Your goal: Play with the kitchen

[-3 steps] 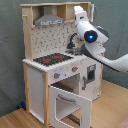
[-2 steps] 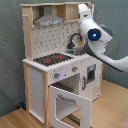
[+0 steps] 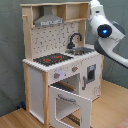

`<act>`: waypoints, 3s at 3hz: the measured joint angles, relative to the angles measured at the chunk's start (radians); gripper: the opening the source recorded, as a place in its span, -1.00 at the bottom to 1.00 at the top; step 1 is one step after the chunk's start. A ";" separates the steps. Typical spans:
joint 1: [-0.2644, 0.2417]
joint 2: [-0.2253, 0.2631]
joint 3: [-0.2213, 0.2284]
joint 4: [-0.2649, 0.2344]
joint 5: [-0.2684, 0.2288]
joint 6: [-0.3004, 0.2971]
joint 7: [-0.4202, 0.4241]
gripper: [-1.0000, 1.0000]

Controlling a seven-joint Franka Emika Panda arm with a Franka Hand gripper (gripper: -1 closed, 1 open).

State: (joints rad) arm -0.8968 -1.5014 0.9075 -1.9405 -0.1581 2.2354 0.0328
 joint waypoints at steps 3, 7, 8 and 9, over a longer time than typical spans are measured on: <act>0.176 0.000 -0.039 -0.120 -0.206 -0.166 0.102 1.00; 0.204 0.032 -0.153 -0.321 -0.397 -0.238 0.309 1.00; 0.131 0.053 -0.165 -0.344 -0.397 -0.169 0.330 1.00; 0.057 0.069 -0.166 -0.355 -0.395 -0.104 0.345 1.00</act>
State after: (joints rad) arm -0.8401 -1.4324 0.7411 -2.2957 -0.5529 2.1311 0.3776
